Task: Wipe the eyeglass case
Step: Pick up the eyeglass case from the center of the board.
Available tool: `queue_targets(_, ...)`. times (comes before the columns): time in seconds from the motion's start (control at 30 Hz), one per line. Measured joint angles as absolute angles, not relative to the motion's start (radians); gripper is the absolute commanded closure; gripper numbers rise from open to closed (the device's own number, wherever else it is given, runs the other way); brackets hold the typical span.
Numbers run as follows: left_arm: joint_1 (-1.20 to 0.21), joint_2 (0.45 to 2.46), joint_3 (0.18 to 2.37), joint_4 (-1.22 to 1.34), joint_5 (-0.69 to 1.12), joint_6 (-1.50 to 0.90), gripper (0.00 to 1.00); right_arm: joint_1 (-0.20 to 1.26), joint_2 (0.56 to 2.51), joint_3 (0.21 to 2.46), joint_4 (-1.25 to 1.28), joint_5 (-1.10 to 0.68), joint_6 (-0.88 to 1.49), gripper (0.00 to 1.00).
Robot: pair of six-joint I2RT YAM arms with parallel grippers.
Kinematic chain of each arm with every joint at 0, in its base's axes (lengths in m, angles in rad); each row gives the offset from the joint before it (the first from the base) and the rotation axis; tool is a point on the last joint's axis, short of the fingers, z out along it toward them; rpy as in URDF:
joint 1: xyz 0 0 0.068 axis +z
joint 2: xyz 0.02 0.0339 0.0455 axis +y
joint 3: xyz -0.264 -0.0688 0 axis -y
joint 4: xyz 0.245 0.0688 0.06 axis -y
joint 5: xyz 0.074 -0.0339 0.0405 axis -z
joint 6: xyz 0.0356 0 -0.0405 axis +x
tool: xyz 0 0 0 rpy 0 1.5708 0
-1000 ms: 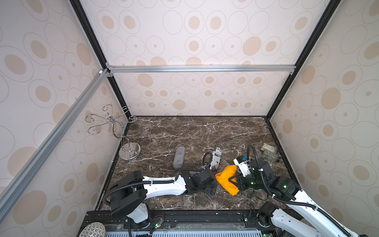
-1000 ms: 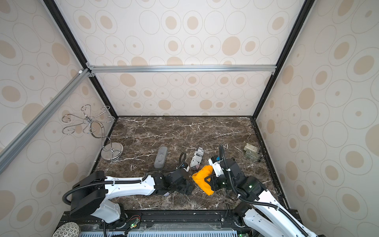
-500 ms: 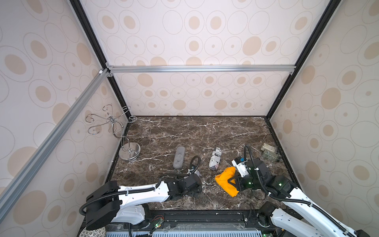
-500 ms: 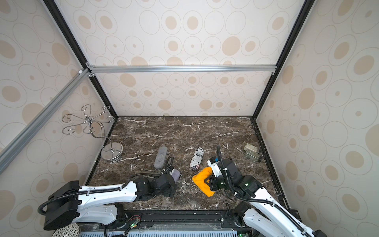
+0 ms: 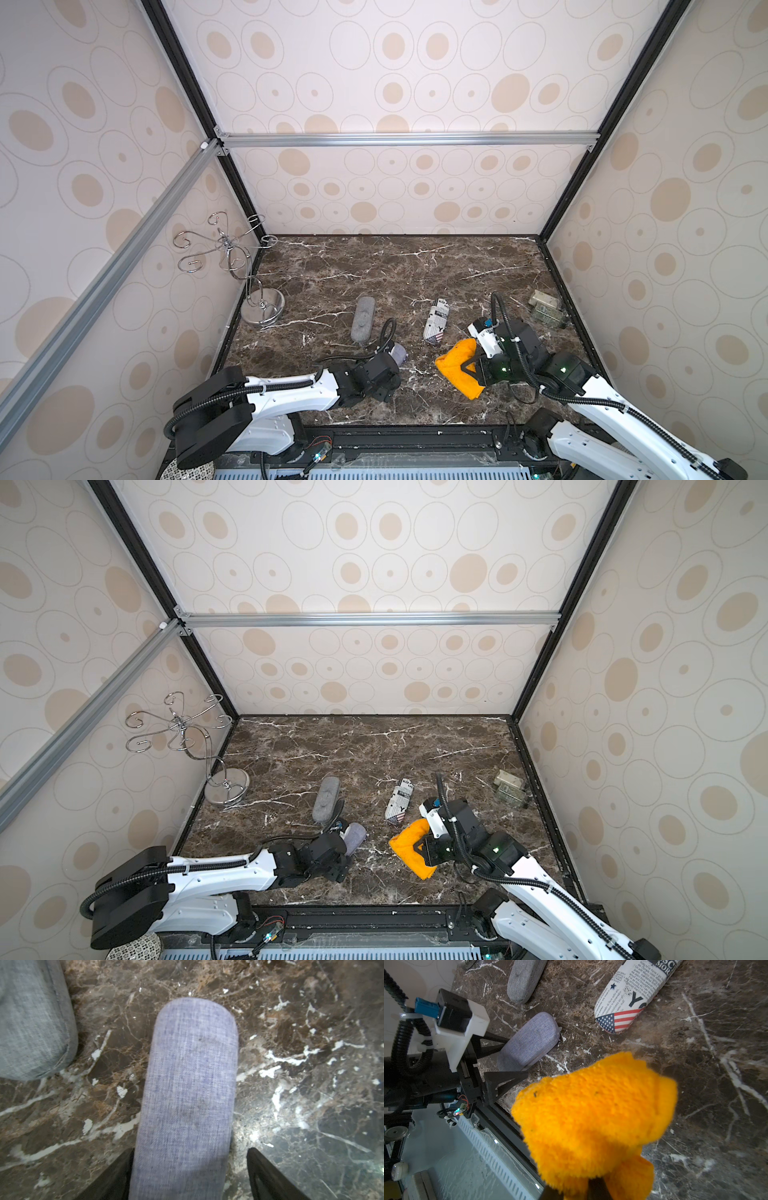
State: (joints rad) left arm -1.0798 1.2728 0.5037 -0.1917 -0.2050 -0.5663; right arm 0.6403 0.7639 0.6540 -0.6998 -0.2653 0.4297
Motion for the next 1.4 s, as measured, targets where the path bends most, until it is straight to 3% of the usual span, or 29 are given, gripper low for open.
queue_targets(0.67, -1.084, 1.313, 0.476, -0.145, -0.209, -0.549, 0.28, 0.643, 0.788, 0.668, -0.694, -0.269, 0.441, 1.00)
queue_targets(0.83, -1.089, 1.311, 0.471, -0.135, -0.205, -0.547, 0.36, 0.646, 0.810, 0.674, -0.688, -0.268, 0.441, 1.00)
queue_targets(1.4, -1.213, 1.243, 0.502, -0.056, -0.165, -0.421, 0.41, 0.683, 1.105, 0.841, -0.540, -0.271, 0.471, 1.00)
